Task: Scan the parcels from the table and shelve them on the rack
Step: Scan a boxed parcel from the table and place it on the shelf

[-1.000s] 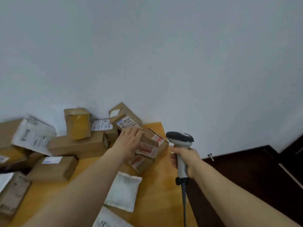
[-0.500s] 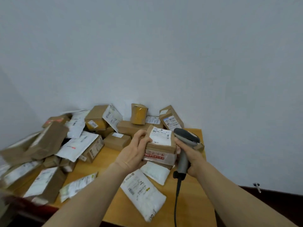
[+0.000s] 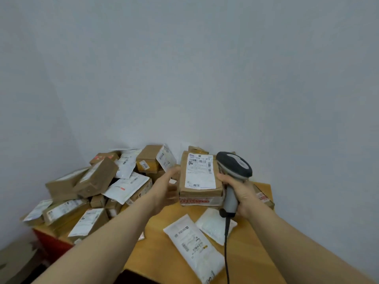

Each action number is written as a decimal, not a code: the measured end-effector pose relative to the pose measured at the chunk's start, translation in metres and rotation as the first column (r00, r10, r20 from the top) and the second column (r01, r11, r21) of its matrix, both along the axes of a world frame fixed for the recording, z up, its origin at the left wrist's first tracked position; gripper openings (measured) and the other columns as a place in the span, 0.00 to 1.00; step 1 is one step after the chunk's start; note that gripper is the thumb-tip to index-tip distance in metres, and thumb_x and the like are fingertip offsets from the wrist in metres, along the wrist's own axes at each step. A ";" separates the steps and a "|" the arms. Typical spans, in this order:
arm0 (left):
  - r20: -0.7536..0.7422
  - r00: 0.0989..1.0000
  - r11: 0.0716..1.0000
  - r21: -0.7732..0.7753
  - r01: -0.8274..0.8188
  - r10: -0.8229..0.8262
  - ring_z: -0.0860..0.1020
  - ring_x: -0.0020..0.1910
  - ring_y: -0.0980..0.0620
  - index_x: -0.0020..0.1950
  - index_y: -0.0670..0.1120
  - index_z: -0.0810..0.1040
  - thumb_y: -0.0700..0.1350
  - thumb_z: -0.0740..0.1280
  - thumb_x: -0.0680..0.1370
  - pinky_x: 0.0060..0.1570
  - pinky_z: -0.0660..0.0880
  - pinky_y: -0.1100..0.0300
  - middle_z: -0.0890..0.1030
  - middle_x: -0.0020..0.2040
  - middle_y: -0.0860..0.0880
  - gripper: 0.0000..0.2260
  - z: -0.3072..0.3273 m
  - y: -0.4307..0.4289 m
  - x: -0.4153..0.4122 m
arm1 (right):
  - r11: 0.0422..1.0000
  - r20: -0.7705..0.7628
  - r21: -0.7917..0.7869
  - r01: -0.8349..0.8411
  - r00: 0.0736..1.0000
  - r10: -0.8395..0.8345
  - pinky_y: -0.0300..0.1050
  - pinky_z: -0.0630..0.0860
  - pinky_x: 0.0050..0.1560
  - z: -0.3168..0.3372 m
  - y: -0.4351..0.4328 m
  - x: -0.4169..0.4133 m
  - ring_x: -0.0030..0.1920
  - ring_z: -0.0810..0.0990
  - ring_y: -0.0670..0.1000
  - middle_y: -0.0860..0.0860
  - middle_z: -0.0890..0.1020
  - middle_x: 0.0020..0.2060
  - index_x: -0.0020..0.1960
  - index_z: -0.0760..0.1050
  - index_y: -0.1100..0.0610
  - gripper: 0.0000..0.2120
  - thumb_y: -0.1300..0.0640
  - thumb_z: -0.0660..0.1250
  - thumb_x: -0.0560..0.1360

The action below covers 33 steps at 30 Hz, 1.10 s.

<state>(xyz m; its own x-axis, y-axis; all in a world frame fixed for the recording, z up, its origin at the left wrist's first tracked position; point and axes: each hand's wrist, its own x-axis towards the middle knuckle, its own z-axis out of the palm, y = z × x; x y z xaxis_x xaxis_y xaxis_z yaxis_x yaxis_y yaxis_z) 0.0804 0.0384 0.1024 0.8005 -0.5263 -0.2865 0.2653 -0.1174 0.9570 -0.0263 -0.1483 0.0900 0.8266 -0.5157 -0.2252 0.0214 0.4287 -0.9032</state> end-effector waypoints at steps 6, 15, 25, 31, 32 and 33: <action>-0.071 0.990 0.990 -0.085 0.116 -0.122 0.82 0.54 0.45 0.63 0.45 0.76 0.44 0.71 0.71 0.47 0.80 0.51 0.83 0.55 0.44 0.20 -0.003 0.031 0.016 | 0.994 -0.059 -0.108 -0.025 0.998 0.019 0.55 0.81 0.48 0.002 0.030 0.010 0.51 0.82 0.59 0.58 0.84 0.49 0.57 0.77 0.60 0.25 0.56 0.80 0.63; 0.173 0.946 0.951 0.093 -0.294 0.275 0.79 0.48 0.47 0.66 0.45 0.61 0.39 0.76 0.69 0.37 0.79 0.51 0.77 0.52 0.49 0.32 -0.008 0.063 0.043 | 0.888 -0.217 -0.288 -0.357 0.928 0.302 0.41 0.73 0.28 0.030 0.049 0.005 0.25 0.74 0.48 0.53 0.78 0.27 0.40 0.78 0.59 0.07 0.59 0.75 0.68; 0.218 0.933 0.930 0.170 -0.326 0.287 0.76 0.44 0.49 0.72 0.46 0.55 0.37 0.75 0.70 0.29 0.73 0.57 0.73 0.49 0.50 0.38 -0.011 0.079 0.056 | 0.858 -0.251 -0.267 -0.440 0.891 0.378 0.39 0.71 0.26 0.044 0.070 0.008 0.23 0.71 0.48 0.52 0.76 0.24 0.37 0.76 0.60 0.07 0.64 0.74 0.69; 0.230 0.926 0.921 0.185 -0.344 0.300 0.74 0.43 0.50 0.72 0.46 0.54 0.36 0.75 0.70 0.29 0.73 0.57 0.71 0.49 0.50 0.39 -0.014 0.085 0.060 | 0.852 -0.255 -0.269 -0.449 0.886 0.386 0.38 0.71 0.27 0.049 0.077 0.005 0.23 0.71 0.48 0.52 0.75 0.24 0.36 0.76 0.59 0.07 0.64 0.73 0.69; 0.228 0.925 0.921 0.181 -0.346 0.303 0.74 0.44 0.49 0.73 0.46 0.54 0.36 0.75 0.70 0.29 0.73 0.56 0.71 0.50 0.50 0.39 -0.014 0.086 0.060 | 0.852 -0.255 -0.270 -0.449 0.886 0.386 0.38 0.71 0.27 0.050 0.078 0.005 0.23 0.71 0.48 0.52 0.75 0.24 0.36 0.76 0.59 0.07 0.64 0.73 0.69; 0.227 0.924 0.921 0.176 -0.348 0.306 0.75 0.46 0.48 0.73 0.46 0.54 0.36 0.75 0.70 0.30 0.74 0.55 0.71 0.51 0.49 0.39 -0.014 0.087 0.061 | 0.851 -0.255 -0.272 -0.449 0.887 0.386 0.38 0.71 0.27 0.050 0.079 0.005 0.23 0.71 0.48 0.52 0.75 0.24 0.36 0.75 0.59 0.07 0.64 0.73 0.69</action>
